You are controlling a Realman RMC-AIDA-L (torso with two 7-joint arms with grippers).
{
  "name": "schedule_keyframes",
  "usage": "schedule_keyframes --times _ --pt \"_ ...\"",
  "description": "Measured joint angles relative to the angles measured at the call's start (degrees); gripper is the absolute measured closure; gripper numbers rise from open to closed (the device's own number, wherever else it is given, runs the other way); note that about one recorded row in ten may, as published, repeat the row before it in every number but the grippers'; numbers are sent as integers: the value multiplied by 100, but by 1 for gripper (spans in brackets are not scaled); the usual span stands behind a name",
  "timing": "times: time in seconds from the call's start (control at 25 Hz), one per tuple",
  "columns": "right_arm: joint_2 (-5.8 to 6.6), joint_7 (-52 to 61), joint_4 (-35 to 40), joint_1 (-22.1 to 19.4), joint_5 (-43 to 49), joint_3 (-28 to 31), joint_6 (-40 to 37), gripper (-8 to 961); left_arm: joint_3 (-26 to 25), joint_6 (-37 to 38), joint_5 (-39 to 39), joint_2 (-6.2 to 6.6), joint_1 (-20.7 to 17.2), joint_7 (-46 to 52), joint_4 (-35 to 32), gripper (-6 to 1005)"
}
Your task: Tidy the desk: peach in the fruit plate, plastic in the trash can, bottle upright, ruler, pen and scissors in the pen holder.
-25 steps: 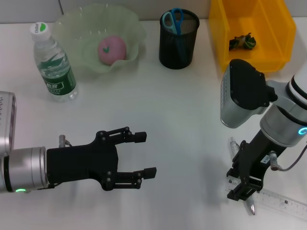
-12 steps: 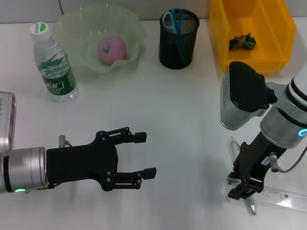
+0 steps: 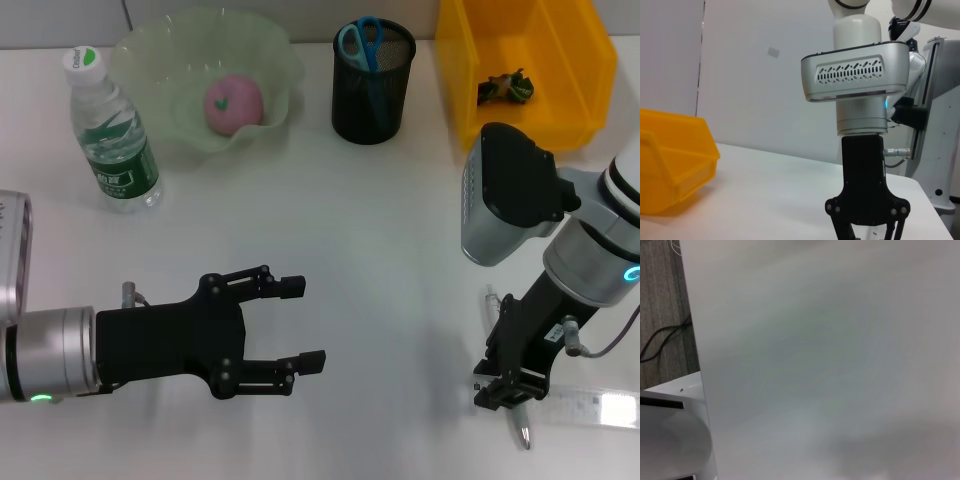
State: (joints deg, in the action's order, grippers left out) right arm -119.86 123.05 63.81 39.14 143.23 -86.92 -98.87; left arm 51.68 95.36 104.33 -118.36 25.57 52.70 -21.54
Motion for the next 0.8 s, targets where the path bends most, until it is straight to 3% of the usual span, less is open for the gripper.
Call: schedule_keyframes --times 0.12,0.8 --pt "16 -22 1 14 -3 142 -40 689 0 9 0 4 -1 6 -10 168" --pt "33 -63 7 20 10 290 -148 694 0 35 0 0 0 22 -6 169"
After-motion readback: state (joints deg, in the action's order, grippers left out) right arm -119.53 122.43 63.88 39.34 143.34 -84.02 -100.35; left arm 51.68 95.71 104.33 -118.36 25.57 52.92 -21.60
